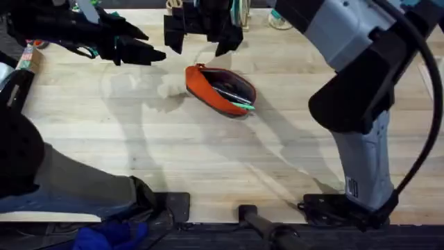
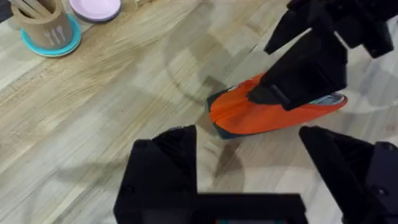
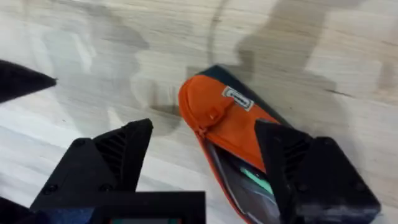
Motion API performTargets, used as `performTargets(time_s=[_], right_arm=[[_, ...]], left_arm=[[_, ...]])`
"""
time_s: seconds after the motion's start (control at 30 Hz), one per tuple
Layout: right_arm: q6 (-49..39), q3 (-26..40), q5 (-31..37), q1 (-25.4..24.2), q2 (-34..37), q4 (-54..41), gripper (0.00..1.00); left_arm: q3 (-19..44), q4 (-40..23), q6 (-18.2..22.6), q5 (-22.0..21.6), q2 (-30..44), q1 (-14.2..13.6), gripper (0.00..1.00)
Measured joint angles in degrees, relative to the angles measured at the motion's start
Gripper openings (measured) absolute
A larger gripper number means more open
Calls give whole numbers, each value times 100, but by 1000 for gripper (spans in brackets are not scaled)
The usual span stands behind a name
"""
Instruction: Unzip the bag, pick up the pens from the table one at a time and place them inside, then zip the bag closed.
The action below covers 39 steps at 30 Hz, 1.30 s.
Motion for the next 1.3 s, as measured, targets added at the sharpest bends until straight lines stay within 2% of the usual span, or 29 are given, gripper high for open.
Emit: performTargets(time_s=[1.1, 1.3], right_arm=[[299, 4, -490, 50, 354, 16, 990], [314, 6, -488, 59, 427, -17, 929]], left_arm=[[0, 0, 2, 0, 0, 0, 993], [0, 0, 2, 0, 0, 0, 993]])
